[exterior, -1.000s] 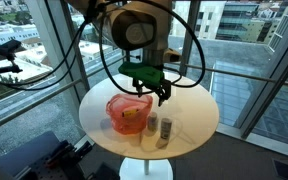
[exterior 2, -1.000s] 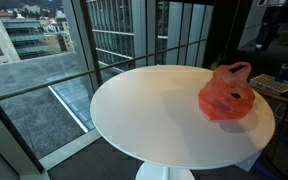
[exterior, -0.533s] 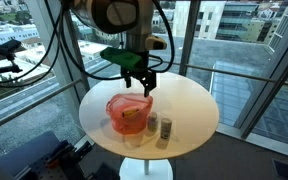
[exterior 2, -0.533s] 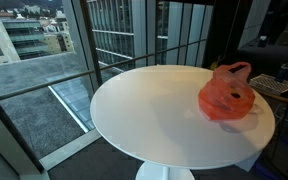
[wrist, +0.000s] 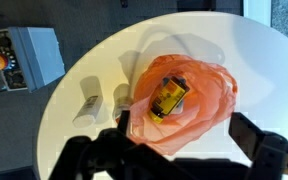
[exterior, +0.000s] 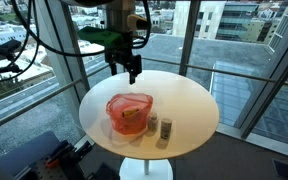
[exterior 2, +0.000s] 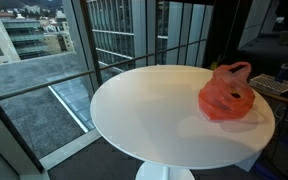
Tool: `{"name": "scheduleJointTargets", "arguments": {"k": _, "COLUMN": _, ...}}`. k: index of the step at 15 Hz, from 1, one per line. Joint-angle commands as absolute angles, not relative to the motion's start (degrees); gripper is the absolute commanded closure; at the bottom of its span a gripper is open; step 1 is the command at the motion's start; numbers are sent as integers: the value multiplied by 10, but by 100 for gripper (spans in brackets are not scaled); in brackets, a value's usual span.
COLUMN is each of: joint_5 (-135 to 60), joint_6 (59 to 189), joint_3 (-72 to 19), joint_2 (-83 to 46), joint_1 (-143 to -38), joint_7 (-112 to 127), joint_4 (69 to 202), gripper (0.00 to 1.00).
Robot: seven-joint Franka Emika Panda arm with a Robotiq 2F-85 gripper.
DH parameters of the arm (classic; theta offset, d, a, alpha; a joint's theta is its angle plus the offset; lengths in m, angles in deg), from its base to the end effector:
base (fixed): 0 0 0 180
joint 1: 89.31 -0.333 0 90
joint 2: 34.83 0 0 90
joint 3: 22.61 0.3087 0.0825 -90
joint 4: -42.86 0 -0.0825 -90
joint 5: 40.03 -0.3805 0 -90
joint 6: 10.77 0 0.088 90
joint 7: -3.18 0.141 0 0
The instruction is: Remove the white bottle from the plastic
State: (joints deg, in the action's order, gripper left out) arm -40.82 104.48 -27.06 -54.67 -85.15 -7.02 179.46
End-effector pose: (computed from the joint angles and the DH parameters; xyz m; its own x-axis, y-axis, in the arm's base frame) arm 0.4293 -0.0638 0.4100 0.9994 0.0271 -0.0202 0.0262 -0.9987 -0.0429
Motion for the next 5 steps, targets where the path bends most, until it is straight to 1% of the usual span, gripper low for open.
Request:
{"name": "scheduleJointTargets", "arguments": {"k": 1, "joint_5": -407, "joint_6": 1037, "joint_3": -275, "joint_2": -554, "joint_1": -857, "joint_7": -69, "joint_4": 1794, "gripper": 0}}
{"name": "scheduleJointTargets", "arguments": {"k": 5, "joint_5": -407, "joint_6": 1033, "joint_3": -275, "joint_2": -561, "joint_1": -858, "joint_7": -69, "joint_4": 1796, "gripper": 0}}
